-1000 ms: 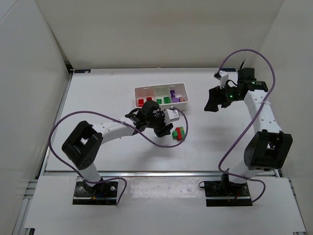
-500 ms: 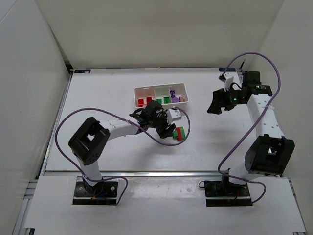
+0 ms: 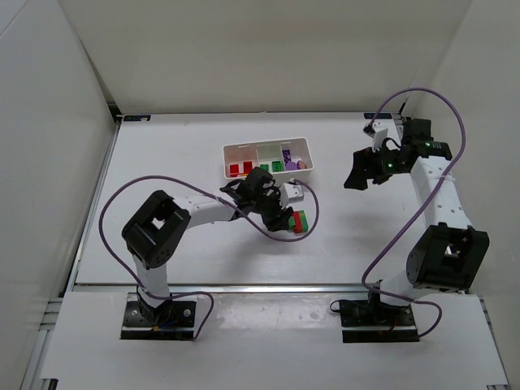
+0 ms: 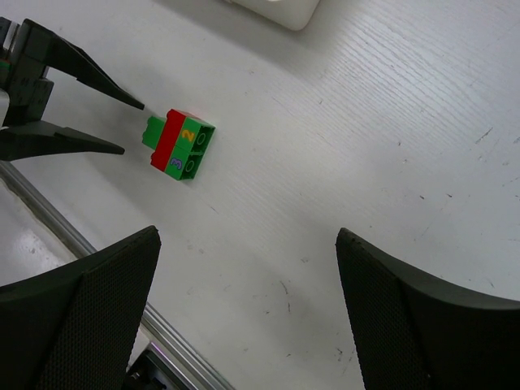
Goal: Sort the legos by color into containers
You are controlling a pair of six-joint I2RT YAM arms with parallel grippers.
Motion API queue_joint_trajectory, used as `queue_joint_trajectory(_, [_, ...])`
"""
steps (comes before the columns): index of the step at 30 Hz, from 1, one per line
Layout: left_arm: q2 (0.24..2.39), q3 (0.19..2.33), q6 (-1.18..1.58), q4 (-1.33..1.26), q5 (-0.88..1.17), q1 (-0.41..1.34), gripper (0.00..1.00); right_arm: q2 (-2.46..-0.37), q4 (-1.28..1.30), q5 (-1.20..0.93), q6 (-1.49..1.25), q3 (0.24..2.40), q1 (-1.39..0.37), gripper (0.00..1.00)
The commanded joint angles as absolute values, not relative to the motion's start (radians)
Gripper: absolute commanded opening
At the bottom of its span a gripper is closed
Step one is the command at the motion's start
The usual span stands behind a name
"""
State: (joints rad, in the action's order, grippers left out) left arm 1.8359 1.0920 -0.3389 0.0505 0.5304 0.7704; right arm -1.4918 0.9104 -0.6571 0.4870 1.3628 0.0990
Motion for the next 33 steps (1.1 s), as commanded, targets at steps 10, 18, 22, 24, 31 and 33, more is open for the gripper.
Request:
queue_joint_trajectory(10, [1.887, 1.183, -0.377, 0.094, 0.594, 0.787, 0.66, -1.476, 0.896, -0.675, 0.486, 1.355, 0.123, 0.92])
queue_joint_trajectory(18, [1.928, 1.218, -0.382, 0.103, 0.594, 0.788, 0.65, -1.477, 0.896, -0.687, 0.485, 1.35, 0.146, 0.91])
queue_joint_trajectory(22, [1.945, 1.232, -0.385, 0.107, 0.597, 0.788, 0.64, -1.468, 0.897, -0.69, 0.482, 1.336, 0.153, 0.91])
queue_joint_trajectory(24, [1.948, 1.238, -0.387, 0.112, 0.6, 0.79, 0.63, -1.465, 0.897, -0.692, 0.482, 1.33, 0.155, 0.91])
queue_joint_trajectory(31, [1.974, 1.261, -0.38, 0.124, 0.598, 0.788, 0.49, -1.462, 0.894, -0.695, 0.482, 1.319, 0.161, 0.91])
queue_joint_trajectory(33, [1.98, 1.262, -0.376, 0.124, 0.595, 0.788, 0.45, -1.462, 0.894, -0.701, 0.476, 1.316, 0.163, 0.9])
